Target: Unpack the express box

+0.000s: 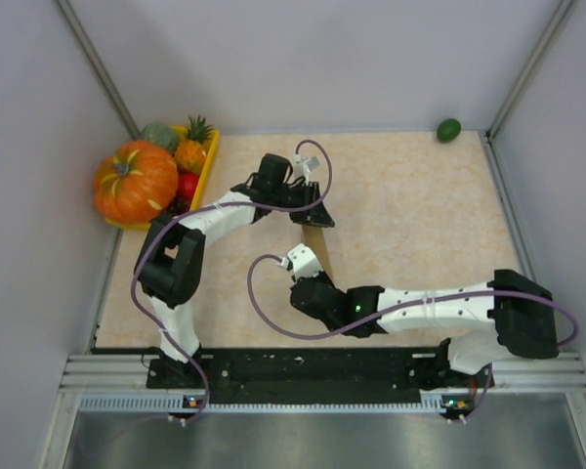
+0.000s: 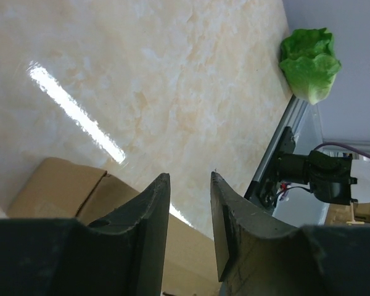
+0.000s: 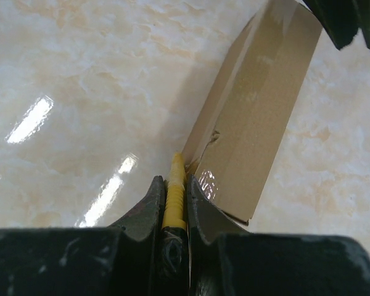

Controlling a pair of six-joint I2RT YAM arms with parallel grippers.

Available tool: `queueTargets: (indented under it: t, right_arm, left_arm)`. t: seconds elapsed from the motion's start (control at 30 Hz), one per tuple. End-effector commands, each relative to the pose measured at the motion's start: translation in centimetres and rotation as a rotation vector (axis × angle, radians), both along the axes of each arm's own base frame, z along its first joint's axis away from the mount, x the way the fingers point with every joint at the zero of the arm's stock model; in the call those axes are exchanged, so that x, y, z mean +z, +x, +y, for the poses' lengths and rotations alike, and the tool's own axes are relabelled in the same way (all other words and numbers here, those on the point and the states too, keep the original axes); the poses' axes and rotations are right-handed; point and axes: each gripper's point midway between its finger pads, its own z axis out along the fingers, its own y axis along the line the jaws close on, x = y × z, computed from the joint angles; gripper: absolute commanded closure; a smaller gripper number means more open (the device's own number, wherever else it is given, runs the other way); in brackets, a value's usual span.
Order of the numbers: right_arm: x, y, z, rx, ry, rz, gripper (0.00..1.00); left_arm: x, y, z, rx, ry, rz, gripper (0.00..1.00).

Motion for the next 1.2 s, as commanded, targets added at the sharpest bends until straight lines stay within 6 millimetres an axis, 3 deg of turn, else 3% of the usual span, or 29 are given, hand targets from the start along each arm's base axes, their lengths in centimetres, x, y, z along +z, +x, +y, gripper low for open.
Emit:
queueTargets:
  t: [0.0, 0.4, 0.77, 1.0, 1.17]
  right_arm:
    - [0.8, -0.6, -2.4, -0.109, 0.022, 0.017, 1.0]
    - [-0.2, -0.8, -7.3, -0.306, 0.064, 0.043, 1.0]
    - [-1.3, 0.0, -11.2, -0.46, 0.193, 0.141, 1.0]
    - [-0.5, 1.4, -12.1, -0.488, 0.214, 0.152, 1.0]
    - [-0.1, 1.2, -11.6, -0.469, 0.241, 0.181, 1.0]
  left_arm:
    - [-2.2, -0.5, 1.3, 0.008, 0.093, -0.011, 0.63]
    - [-4.2, -2.3, 3.4, 0.046, 0.178, 0.018, 0.65]
    - [-3.8, -4.3, 4.5, 0.039, 0.188, 0.02, 0.65]
    - [-2.4, -5.7, 4.8, 0.014, 0.182, 0.003, 0.65]
    - [-1.4, -5.9, 4.7, 0.0, 0.173, -0.029, 0.63]
